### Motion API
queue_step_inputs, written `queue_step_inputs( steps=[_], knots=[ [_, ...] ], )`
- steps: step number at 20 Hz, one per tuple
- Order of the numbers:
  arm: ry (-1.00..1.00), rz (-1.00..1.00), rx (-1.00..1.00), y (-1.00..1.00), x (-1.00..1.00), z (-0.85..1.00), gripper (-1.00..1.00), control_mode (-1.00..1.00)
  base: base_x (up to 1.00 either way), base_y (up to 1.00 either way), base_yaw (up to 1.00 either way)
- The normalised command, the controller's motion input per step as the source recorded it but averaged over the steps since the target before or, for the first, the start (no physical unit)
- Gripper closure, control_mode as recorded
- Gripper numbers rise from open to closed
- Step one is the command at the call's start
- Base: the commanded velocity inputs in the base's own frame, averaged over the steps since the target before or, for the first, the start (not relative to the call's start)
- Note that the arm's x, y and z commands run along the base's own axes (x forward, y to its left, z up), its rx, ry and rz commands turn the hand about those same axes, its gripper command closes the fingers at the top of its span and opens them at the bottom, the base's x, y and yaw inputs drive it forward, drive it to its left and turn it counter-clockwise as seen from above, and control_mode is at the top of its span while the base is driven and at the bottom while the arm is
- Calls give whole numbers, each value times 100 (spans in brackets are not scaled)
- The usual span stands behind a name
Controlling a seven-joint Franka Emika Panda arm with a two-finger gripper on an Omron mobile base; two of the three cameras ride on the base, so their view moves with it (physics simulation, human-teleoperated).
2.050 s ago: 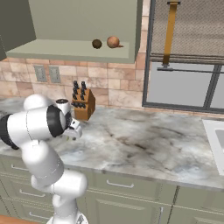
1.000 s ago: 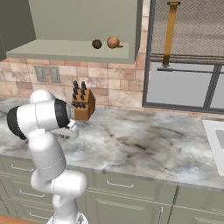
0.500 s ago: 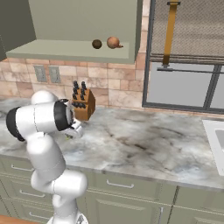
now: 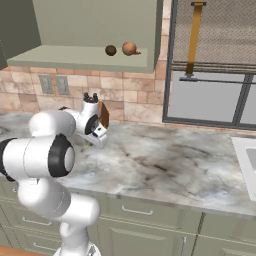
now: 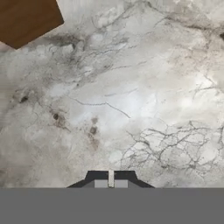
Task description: Pick the kiwi, lemon wedge, onion from the counter and place them in the cabinet. Then close the cabinet.
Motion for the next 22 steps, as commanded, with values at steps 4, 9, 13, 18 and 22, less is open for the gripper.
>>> queue_step_inputs(
  steps=[4,9,13,18,22],
  knots=[
    [0,-12,13,-34,-34,100,100,-100,0,0,0],
    [-3,-14,3,-1,-55,100,100,-100,0,0,0],
    [-14,-12,0,0,-18,100,100,-100,0,0,0],
    [-26,-1,0,-1,0,100,100,-100,0,0,0],
    [-22,0,0,0,4,100,100,-100,0,0,0]
  ],
)
